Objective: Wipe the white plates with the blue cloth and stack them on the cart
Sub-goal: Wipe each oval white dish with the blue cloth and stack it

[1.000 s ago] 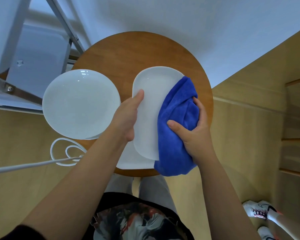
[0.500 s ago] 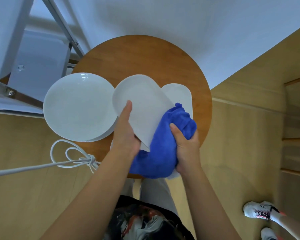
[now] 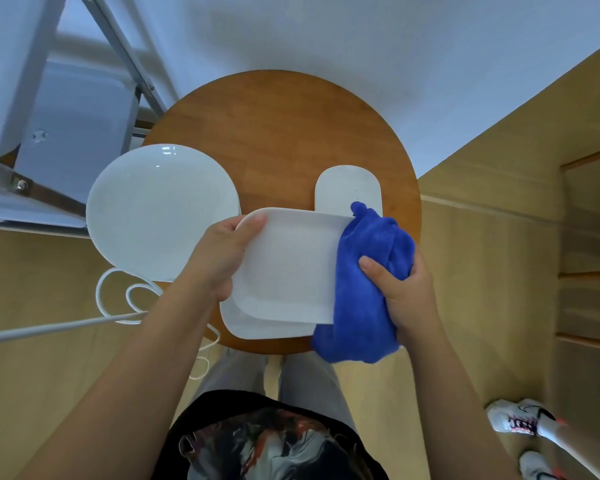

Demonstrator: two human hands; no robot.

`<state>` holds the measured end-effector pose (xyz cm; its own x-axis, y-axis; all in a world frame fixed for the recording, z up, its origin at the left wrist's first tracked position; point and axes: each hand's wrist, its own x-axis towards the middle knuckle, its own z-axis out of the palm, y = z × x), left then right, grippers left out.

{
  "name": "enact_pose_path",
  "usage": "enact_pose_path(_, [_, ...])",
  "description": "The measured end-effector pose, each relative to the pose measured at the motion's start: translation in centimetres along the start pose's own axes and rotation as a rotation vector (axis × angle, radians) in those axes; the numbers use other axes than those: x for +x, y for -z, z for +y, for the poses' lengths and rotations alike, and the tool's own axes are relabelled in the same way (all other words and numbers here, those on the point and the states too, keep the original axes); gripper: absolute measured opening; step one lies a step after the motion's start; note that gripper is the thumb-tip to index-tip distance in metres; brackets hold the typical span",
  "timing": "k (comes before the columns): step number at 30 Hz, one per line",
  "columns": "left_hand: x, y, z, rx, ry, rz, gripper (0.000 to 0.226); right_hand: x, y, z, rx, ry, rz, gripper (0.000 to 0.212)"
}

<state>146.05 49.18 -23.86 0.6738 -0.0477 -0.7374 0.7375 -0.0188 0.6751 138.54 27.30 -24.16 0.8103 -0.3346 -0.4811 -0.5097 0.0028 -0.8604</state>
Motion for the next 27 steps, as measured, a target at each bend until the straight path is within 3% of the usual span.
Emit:
enact_pose_path(4, [-0.4,-0.7,-0.4,-0.019,-0.016,0.071,0.015,-2.0,-1.8,1.5,0.1,0.005,0.203,0.057])
enact_pose_path(7, [-0.6,-0.7,-1.2,-0.021,-0.022,0.121,0.013,-2.7,-2.3,2.1,0.028,-0.006,0.239,0.04])
enact_pose_path(10, [-0.7,-0.8,-2.4,0.0,-0.027,0.154,0.014,-3.2,-1.6,1.8,-0.174,-0.024,0.259,0.037])
enact_pose_path(14, [-1.1,-1.3,-3.7,-0.005,-0.044,0.189,0.018,-3.7,-1.5,0.1,-0.545,0.017,0.331,0.065])
enact_pose_path(17, [-1.1,-1.2,-4.0,0.035,-0.135,0.272,0.022,-3.7,-1.1,-1.3,-0.815,0.117,0.362,0.062])
enact_pose_path(20, [-1.4,-1.7,-3.8,0.144,-0.236,0.282,0.021,-3.0,-1.7,-2.5,-0.747,0.265,0.175,0.059])
enact_pose_path(23, [-2.2,-2.8,-3.4,0.143,-0.272,0.252,0.022,-2.1,-4.8,-1.9,-0.759,0.146,-0.088,0.067])
enact_pose_path(27, [-2.7,-2.6,-3.2,0.113,-0.248,0.322,0.017,-1.5,-5.5,0.1,-0.751,-0.002,-0.049,0.061])
